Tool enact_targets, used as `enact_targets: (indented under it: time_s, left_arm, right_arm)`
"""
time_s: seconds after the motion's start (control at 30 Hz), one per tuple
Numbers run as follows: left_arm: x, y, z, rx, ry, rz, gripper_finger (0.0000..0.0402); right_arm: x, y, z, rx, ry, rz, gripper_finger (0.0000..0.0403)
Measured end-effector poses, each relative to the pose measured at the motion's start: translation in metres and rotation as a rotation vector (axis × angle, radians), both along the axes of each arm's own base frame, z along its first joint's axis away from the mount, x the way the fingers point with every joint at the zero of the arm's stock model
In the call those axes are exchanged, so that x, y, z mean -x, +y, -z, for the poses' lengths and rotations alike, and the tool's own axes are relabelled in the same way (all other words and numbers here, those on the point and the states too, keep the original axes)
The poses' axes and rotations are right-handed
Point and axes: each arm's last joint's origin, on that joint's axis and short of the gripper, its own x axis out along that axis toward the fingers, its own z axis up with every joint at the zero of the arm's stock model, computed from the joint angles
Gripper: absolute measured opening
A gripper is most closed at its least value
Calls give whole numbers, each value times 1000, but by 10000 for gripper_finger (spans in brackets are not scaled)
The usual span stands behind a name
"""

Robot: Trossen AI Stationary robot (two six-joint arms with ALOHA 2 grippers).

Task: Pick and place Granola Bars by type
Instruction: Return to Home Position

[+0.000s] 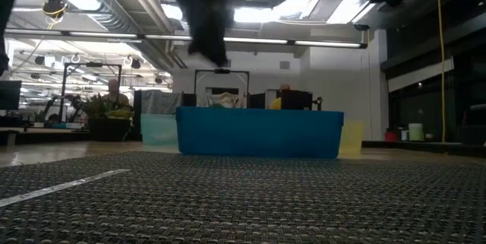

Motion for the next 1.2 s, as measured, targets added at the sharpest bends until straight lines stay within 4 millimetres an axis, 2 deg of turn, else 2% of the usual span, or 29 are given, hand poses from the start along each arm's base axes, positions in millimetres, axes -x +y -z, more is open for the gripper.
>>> enact_targets:
  time_s: [0.13,0.23,0.33,0.4,0.53,0.73,0.87,0.97,1.1,1.2]
  left_arm:
    - [16,-37,-57,-102,-212,62,88]
    - [39,-63,-90,-144,-394,103,23]
    - [67,-82,-107,-164,-577,99,6]
    - [91,-97,-107,-173,-656,98,2]
    - [138,-125,-81,-143,-763,104,1]
    - [203,-154,-23,-69,-956,94,1]
    - [233,-162,11,-59,-1143,34,1]
    - [238,-164,40,-49,-1250,1,1]
    - [227,-164,73,-77,-1342,0,1]
    - [222,-167,87,-106,-1438,29,1]
  right_arm:
    - [-7,-10,-9,44,-114,-2,92]
    - [-12,-23,-18,84,-206,25,91]
    - [-13,-43,-23,127,-255,92,77]
    - [-10,-57,-25,152,-271,146,56]
    - [-3,-82,-25,185,-270,229,8]
    - [9,-104,-23,202,-273,285,7]
    - [14,-111,-8,156,-292,277,9]
    - [16,-112,9,83,-319,298,11]
    - [20,-109,35,20,-317,321,5]
    - [23,-103,50,-29,-321,306,10]
